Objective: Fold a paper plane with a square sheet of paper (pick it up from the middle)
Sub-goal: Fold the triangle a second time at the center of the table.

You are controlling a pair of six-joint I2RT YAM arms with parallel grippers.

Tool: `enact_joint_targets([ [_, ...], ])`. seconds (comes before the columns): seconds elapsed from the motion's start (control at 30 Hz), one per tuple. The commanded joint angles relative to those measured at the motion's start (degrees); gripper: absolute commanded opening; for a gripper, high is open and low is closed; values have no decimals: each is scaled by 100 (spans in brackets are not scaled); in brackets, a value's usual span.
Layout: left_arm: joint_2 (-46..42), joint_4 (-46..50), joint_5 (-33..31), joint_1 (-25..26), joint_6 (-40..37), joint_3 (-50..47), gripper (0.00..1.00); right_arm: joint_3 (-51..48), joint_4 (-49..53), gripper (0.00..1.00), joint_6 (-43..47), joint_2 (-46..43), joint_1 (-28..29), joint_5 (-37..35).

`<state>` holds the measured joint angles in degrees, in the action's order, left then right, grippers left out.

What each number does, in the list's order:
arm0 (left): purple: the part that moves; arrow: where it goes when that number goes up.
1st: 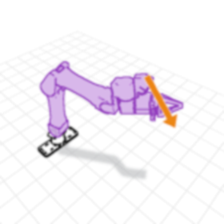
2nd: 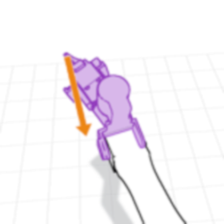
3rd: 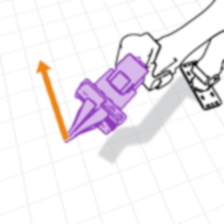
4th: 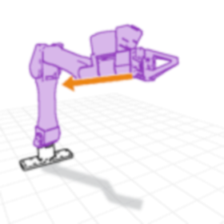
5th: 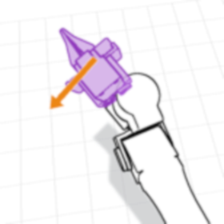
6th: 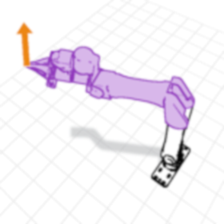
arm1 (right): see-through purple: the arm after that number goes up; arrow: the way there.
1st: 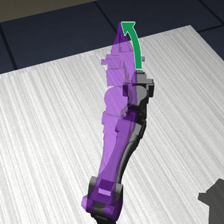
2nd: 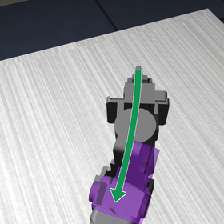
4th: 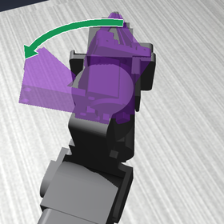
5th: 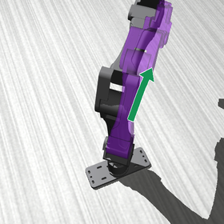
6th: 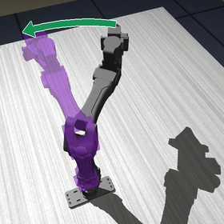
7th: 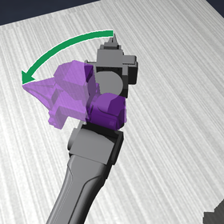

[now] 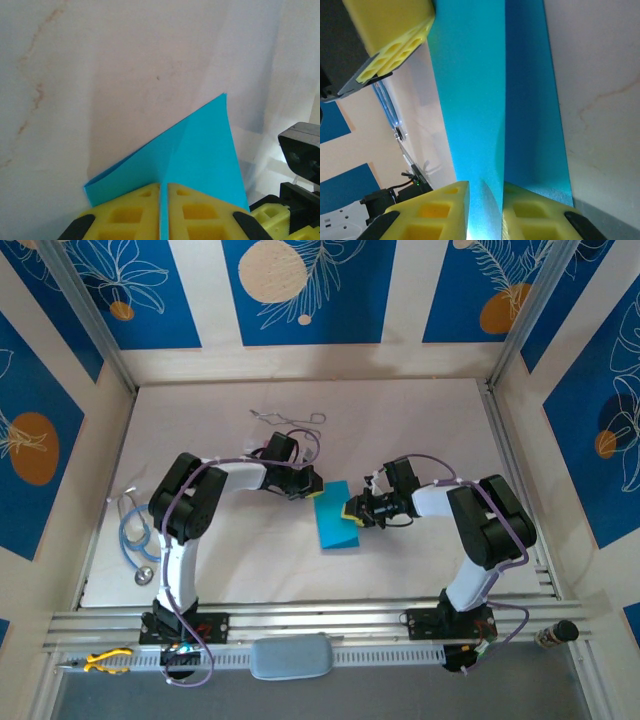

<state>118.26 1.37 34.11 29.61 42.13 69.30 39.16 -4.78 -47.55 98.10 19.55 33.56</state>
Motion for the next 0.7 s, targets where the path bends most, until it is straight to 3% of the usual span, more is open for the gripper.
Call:
enact_joint_targets([
  [0.0,31,136,4,-43,-152,150,14,74,-44,19,-87,25,57,-110],
  [0.23,-686,356,-320,-43,-348,102,33,64,15,5,-290,-114,182,-436],
  [0.43,-2329,1137,-1244,-43,-896,-422,50,119,172,3,-447,-315,451,-1008],
  [0.67,-4281,2110,-2355,-127,-1534,-973,64,81,113,3,-825,-473,818,-1542],
])
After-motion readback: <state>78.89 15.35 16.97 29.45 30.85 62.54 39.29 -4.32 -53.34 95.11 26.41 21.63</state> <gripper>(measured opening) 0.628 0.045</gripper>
